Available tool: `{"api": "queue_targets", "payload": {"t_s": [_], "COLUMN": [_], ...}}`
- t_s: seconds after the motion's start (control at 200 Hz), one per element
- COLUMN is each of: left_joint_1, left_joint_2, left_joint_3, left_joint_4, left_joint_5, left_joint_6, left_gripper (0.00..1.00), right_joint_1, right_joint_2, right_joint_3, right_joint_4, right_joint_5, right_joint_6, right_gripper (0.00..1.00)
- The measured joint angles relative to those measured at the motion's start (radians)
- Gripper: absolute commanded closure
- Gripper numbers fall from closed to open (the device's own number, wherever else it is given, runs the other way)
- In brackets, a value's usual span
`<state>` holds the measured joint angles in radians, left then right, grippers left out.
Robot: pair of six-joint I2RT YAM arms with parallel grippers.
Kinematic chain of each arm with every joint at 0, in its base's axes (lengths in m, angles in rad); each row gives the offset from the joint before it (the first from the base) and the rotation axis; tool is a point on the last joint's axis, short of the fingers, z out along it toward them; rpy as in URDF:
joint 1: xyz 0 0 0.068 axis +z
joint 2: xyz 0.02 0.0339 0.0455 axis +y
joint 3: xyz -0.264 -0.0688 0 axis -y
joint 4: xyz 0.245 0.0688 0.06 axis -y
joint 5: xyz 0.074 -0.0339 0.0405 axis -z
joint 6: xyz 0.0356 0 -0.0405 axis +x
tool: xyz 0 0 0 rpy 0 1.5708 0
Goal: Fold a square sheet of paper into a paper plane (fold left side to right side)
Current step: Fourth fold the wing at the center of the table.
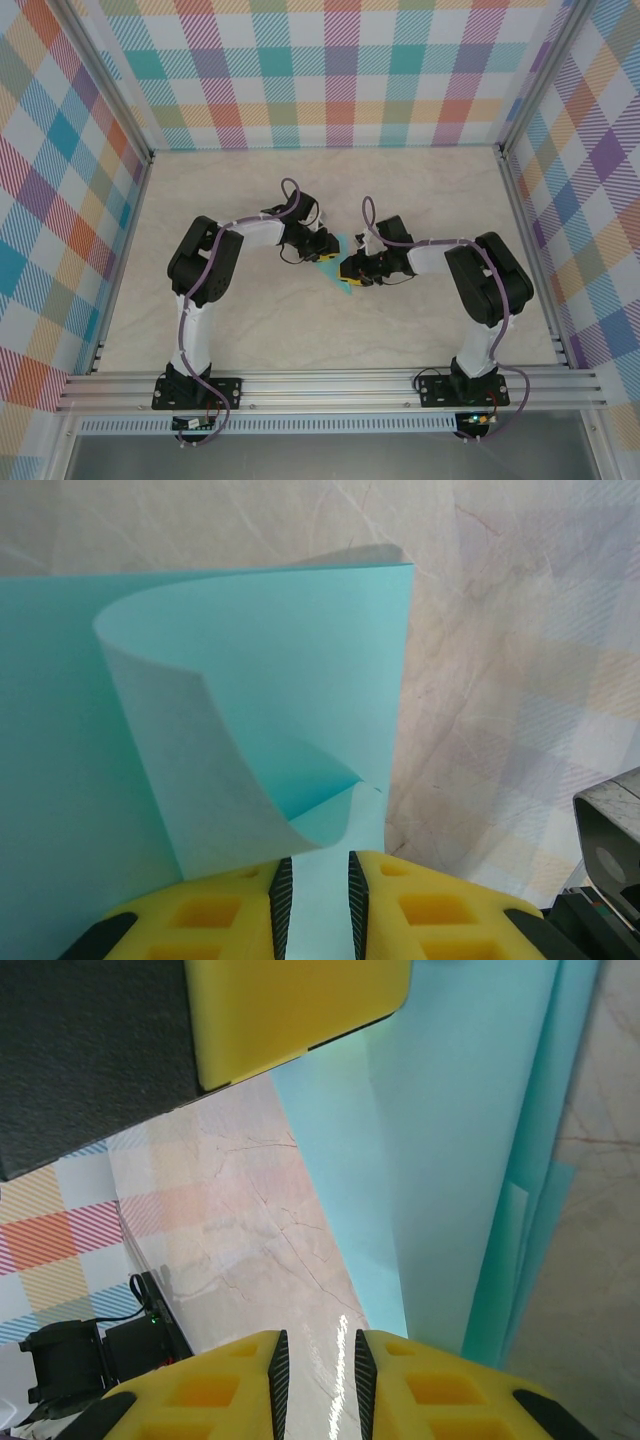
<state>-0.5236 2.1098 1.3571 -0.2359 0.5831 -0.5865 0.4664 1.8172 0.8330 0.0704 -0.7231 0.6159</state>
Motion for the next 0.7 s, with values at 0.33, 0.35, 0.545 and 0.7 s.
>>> {"api": "queue_targets", "payload": {"t_s": [0.33,0.35,0.545,0.7], "left_joint_1": [0.0,0.0,0.0,0.0], "left_joint_2": [0.0,0.0,0.0,0.0], "left_joint_3": [0.0,0.0,0.0,0.0], "left_joint_4": [0.0,0.0,0.0,-0.001], "left_joint_5": [0.0,0.0,0.0,0.0], "left_joint_6": [0.0,0.0,0.0,0.0], "left_gripper": [0.75,0.75,0.75,0.75], "right_joint_1": [0.014,0.015,0.023,0.033], "right_joint_2": [0.004,0.004,0.008,0.014], "right_joint_3": [-0.001,-0.001,0.005,0.026], "right_joint_4": [-0.028,-0.031,-0.059,-0.103], "right_joint_5": [0.031,0.034,0.06,0.088], "right_joint_6": [-0.022,-0.026,-0.045,-0.068], "right_gripper": [0.74,0.74,0.77,0.78]}}
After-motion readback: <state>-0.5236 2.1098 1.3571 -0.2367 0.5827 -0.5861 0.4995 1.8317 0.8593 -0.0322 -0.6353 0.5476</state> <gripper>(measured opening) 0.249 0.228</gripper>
